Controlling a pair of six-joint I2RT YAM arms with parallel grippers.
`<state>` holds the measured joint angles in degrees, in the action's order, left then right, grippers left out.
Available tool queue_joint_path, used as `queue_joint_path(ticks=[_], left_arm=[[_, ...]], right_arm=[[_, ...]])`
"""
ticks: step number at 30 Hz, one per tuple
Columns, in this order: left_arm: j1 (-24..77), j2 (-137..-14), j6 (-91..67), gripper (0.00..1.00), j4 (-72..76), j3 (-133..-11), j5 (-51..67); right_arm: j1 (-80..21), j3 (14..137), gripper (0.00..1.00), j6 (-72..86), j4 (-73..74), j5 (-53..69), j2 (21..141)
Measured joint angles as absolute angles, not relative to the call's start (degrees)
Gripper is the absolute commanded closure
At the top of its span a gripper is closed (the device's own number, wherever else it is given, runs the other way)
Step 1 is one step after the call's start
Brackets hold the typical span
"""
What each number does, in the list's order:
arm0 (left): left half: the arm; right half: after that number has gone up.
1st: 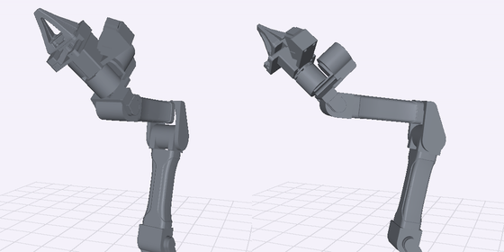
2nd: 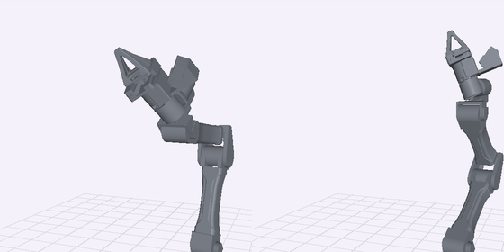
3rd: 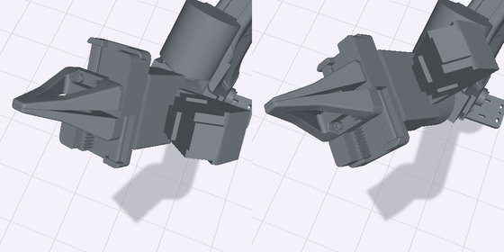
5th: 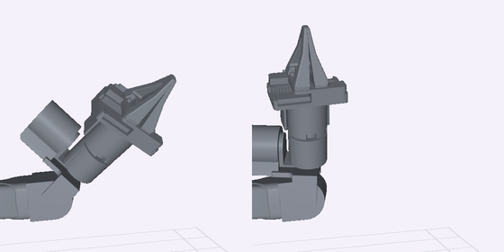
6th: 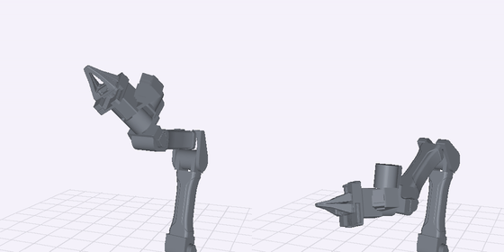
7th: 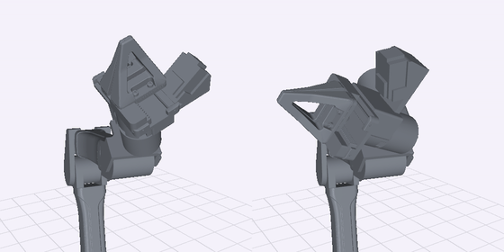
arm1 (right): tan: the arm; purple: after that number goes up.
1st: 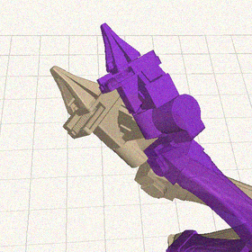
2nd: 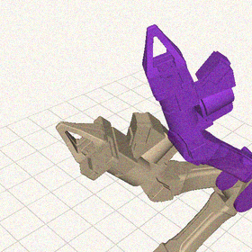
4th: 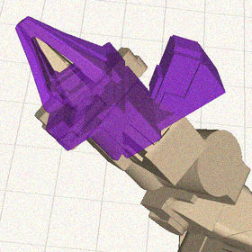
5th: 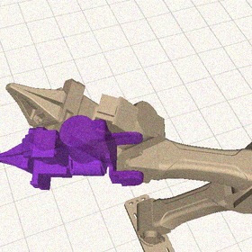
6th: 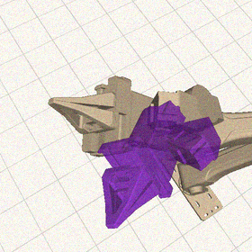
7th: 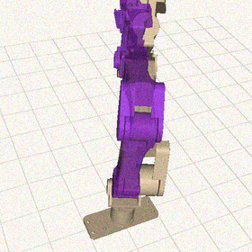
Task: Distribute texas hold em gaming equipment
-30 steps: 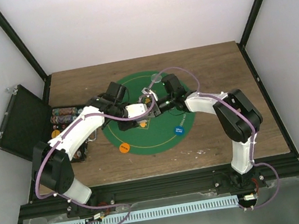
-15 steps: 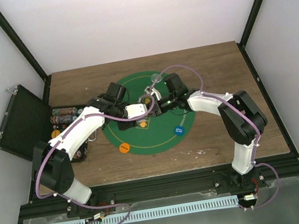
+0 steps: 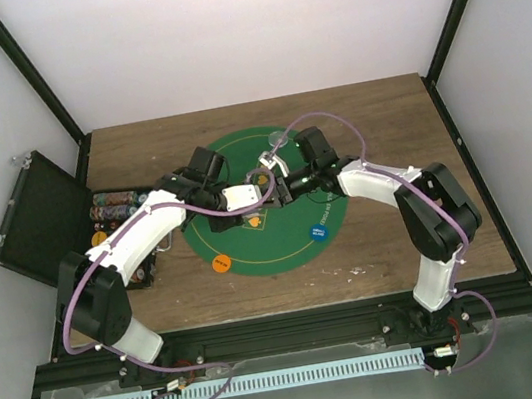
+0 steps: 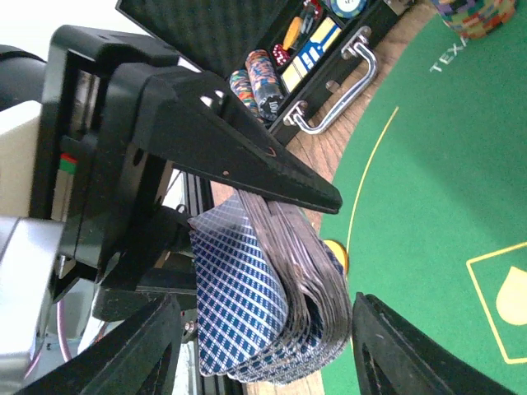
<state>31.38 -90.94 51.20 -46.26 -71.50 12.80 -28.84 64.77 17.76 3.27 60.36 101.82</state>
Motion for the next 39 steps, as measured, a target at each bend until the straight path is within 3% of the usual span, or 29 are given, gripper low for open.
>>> queue_joint_path(ticks=[4, 8, 15, 29, 39], left_arm=[[31.27, -90.89, 51.16, 0.5, -46.11, -71.53, 12.95], [31.2, -90.89, 51.09, 0.5, -46.24, -71.55, 13.06], [31.2, -90.89, 50.98, 0.5, -46.35, -71.57, 13.17], [31.14, -90.89, 51.0, 0.5, -46.26, -71.57, 12.71], [31.14, -90.89, 51.0, 0.5, -46.19, -71.57, 12.23]], right_arm=[[-28.93, 64.82, 0.33, 18.92, 1.58, 60.82, 102.19], [-29.58, 65.47, 0.32, 19.55, -0.12, 60.82, 104.18], [-30.63, 66.39, 0.5, 19.86, -0.43, 59.24, 105.51], [-29.17, 65.73, 0.62, 18.17, 3.51, 53.3, 102.65], [-29.12, 65.78, 0.77, 16.56, 6.24, 52.93, 101.67]])
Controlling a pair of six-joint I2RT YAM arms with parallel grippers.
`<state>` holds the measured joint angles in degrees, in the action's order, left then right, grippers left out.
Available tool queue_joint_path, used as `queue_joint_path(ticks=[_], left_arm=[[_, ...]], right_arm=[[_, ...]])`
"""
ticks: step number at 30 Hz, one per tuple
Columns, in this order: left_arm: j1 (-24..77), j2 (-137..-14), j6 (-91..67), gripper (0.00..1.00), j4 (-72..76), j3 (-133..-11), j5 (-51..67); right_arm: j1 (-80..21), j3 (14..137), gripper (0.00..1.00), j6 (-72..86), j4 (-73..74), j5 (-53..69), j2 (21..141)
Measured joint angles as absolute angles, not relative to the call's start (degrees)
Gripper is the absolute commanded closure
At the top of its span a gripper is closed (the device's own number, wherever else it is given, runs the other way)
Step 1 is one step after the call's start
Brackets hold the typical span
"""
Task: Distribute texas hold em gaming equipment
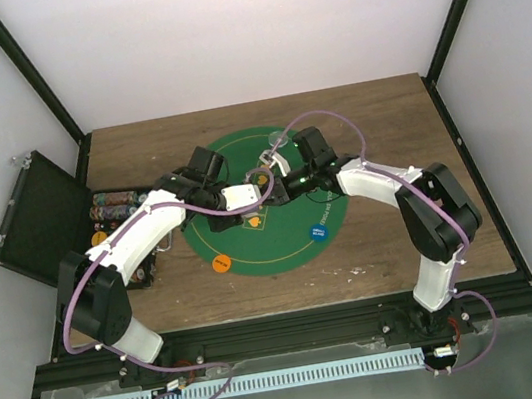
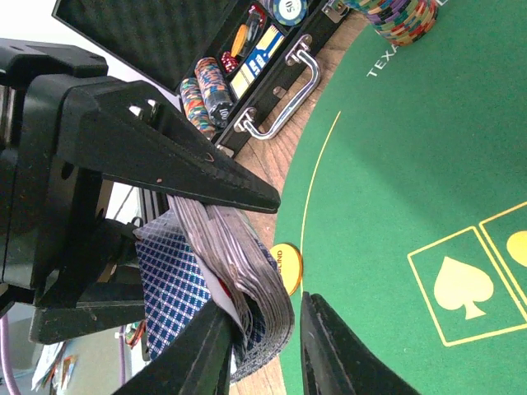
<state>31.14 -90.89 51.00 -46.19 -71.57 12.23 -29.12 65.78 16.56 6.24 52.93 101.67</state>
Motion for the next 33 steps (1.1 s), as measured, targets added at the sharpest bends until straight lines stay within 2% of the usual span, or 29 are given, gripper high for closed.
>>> queue_joint_path(ticks=[5, 18, 33], left_arm=[[31.14, -90.91, 51.05, 0.5, -46.22, -71.55, 11.86], [31.14, -90.91, 51.11, 0.5, -46.17, -71.55, 11.64], [30.94, -90.91, 51.18, 0.5, -45.56, -71.26, 11.53]], right_arm=[[-29.12, 66.22, 0.8, 15.84, 8.21, 52.18, 101.54], [-29.06, 66.83, 0.99, 13.87, 11.14, 52.42, 100.42], [-28.34, 66.83, 0.99, 12.47, 13.41, 51.77, 97.97]])
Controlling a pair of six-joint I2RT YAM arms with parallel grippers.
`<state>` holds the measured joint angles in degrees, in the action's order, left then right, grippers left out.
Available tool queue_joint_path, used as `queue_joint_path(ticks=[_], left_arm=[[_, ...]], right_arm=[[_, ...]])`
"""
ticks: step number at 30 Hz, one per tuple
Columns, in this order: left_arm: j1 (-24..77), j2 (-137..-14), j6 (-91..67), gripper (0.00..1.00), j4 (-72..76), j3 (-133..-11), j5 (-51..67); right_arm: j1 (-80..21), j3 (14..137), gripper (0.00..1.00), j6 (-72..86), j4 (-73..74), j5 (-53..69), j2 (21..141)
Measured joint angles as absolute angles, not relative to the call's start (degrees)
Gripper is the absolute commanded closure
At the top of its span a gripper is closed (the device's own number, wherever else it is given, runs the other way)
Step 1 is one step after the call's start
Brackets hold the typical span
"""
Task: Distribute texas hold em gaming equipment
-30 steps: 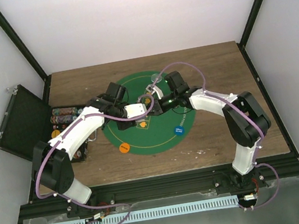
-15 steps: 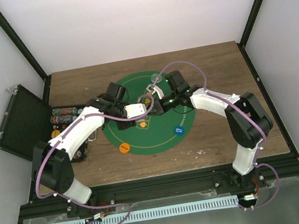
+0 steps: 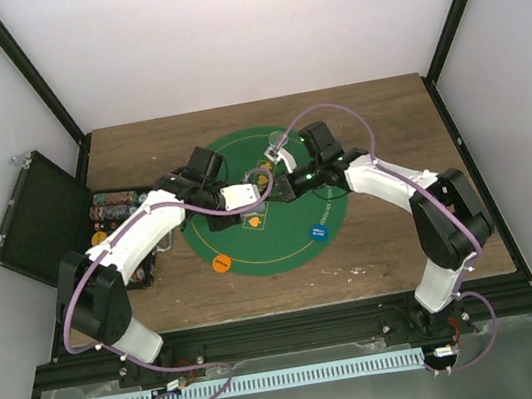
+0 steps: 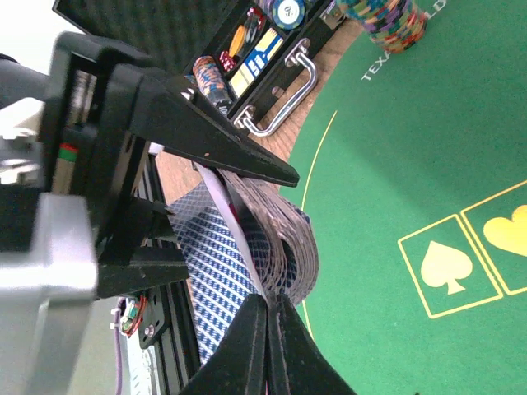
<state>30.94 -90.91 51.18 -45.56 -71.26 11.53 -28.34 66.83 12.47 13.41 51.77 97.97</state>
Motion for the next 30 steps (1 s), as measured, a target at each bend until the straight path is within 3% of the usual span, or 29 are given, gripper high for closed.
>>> queue_joint_path(ticks=[30], left_arm=[[22.9, -90.65, 46.76, 0.5, -44.86, -69.76, 11.11]], right_arm=[[-12.08, 66.35, 0.99, 7.9, 24.34, 40.64, 85.76]])
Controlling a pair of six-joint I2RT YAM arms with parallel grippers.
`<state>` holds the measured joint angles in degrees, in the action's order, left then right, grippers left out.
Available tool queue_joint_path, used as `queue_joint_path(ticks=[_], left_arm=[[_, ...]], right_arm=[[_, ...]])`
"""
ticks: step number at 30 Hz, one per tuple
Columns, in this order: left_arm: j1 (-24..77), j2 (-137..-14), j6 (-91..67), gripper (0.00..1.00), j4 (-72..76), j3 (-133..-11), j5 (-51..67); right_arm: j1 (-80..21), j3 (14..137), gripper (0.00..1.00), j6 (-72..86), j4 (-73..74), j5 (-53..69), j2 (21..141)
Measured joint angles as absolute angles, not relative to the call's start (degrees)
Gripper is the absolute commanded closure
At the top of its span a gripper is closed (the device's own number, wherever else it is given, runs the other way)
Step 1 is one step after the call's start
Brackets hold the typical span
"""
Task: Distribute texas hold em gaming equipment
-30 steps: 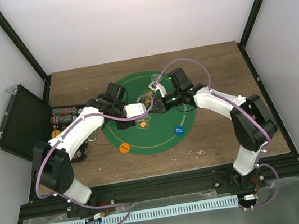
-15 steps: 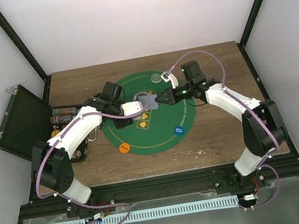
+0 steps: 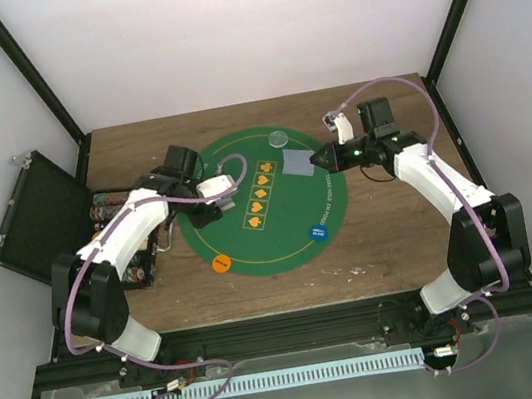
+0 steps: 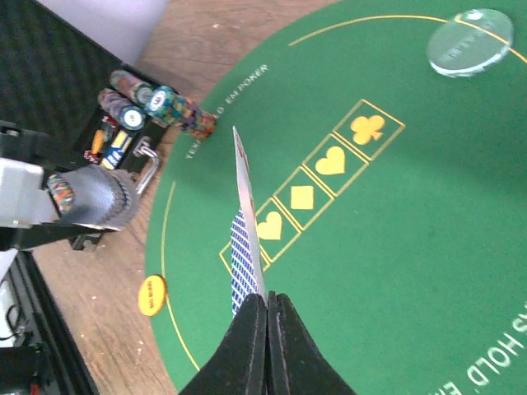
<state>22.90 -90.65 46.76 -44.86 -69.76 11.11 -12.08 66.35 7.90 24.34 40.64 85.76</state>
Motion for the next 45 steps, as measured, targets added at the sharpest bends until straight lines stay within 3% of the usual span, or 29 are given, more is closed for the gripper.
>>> queue_joint_path(ticks=[22, 35, 41, 45], left_arm=[[21.52, -87.55, 40.62, 0.5, -47.31, -67.7, 8.67], [21.5, -87.55, 40.47, 0.5, -47.77, -67.7, 8.58], [21.43, -87.55, 40.47, 0.5, -48.29, -67.7, 7.35], [21.3, -87.55, 40.16, 0.5, -48.66, -67.83, 5.56]], right_arm=[[-11.79, 71.66, 0.99, 0.84, 34.96, 31.05, 85.8], [-12.29, 71.18, 0.99, -4.25, 36.42, 36.36, 85.78], [-20.23, 64.93, 0.99, -0.62, 30.11, 44.05, 86.59], [-30.35, 61.52, 0.99, 6.04, 21.91, 49.87, 94.59]])
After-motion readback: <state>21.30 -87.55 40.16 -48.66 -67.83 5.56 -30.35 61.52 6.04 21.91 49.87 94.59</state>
